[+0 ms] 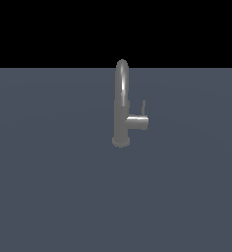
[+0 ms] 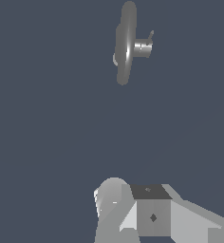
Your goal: Turn on the faucet by rotating a designated handle.
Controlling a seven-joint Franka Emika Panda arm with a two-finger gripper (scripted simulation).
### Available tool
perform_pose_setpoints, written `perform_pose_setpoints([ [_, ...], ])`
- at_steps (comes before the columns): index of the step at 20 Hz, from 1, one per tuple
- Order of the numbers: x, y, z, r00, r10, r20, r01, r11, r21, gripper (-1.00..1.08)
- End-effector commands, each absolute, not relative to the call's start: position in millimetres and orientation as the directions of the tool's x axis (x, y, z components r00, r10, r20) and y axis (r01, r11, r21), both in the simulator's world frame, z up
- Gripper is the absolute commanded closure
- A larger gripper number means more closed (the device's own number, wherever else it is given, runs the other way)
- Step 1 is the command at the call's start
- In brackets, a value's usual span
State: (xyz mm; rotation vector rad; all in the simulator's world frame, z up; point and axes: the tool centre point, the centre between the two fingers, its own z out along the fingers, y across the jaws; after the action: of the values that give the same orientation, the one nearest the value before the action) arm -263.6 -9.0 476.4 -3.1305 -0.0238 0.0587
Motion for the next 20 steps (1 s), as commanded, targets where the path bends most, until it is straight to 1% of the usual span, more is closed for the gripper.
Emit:
perform_pose_setpoints([
  [1,-263.6,-9.0,476.4,0.999,0.015,-0.037,0.015,-1.000,-0.011,1.08],
  [11,-250.1,-8.2,475.5,0.998,-0.016,-0.068,-0.019,-0.999,-0.041,1.08],
  [20,-213.6,-8.0,471.0,0.984,-0.096,-0.154,-0.114,-0.987,-0.117,1.08],
])
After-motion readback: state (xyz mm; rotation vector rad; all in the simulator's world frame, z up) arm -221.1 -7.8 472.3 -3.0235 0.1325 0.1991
